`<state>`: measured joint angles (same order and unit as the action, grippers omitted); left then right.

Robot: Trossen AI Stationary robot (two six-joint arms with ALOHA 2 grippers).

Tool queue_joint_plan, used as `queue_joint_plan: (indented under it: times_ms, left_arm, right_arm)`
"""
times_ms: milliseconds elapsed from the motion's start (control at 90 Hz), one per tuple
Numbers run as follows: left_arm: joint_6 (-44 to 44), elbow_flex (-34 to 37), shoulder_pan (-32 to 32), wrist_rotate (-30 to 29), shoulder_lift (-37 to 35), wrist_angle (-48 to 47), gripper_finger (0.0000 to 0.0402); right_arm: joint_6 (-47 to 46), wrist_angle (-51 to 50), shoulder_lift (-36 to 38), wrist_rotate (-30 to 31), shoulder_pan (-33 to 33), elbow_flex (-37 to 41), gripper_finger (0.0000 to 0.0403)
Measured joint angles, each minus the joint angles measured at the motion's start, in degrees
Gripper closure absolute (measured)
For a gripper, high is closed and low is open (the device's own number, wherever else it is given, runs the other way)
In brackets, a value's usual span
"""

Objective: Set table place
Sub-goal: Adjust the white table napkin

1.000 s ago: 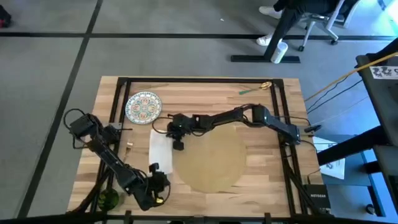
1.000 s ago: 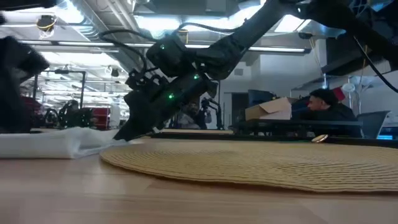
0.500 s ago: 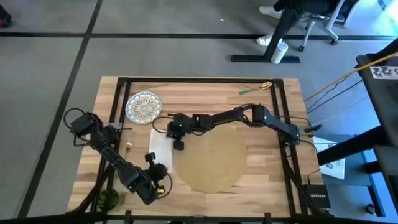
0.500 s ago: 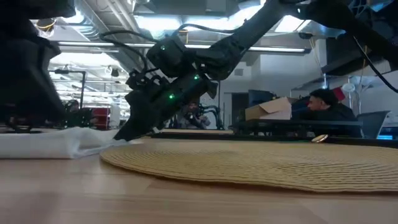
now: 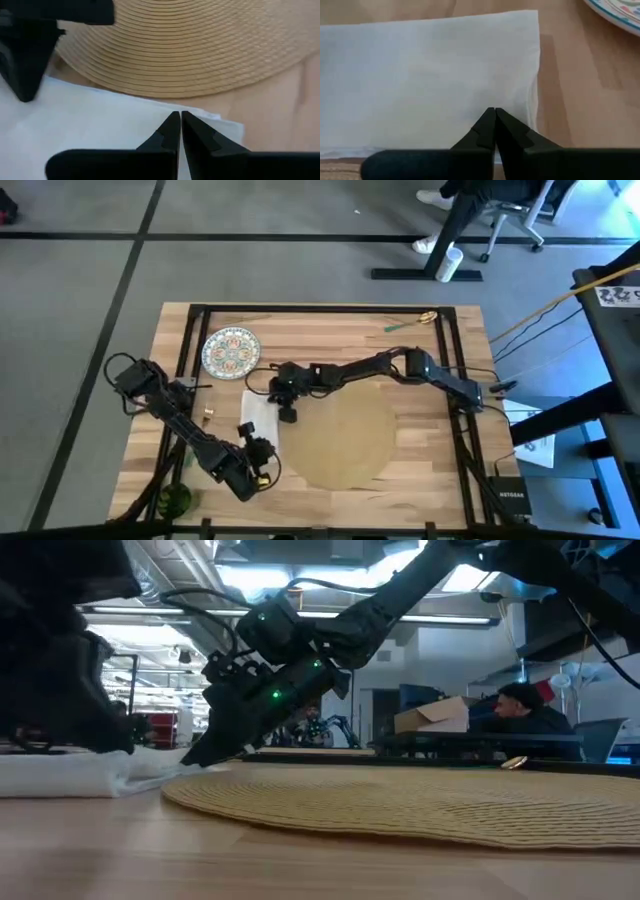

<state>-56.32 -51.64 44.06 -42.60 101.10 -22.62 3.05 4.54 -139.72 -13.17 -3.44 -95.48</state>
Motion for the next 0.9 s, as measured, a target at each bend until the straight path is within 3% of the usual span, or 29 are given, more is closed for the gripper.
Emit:
queue_joint_plan:
  times_ms: [900]
  left_arm:
    - [-5.3,1.4,4.3,0.9,0.0,2.2,0.0402]
  right_arm:
    - [0.0,-0.1,0.0,0.6,0.0,0.0,0.0403]
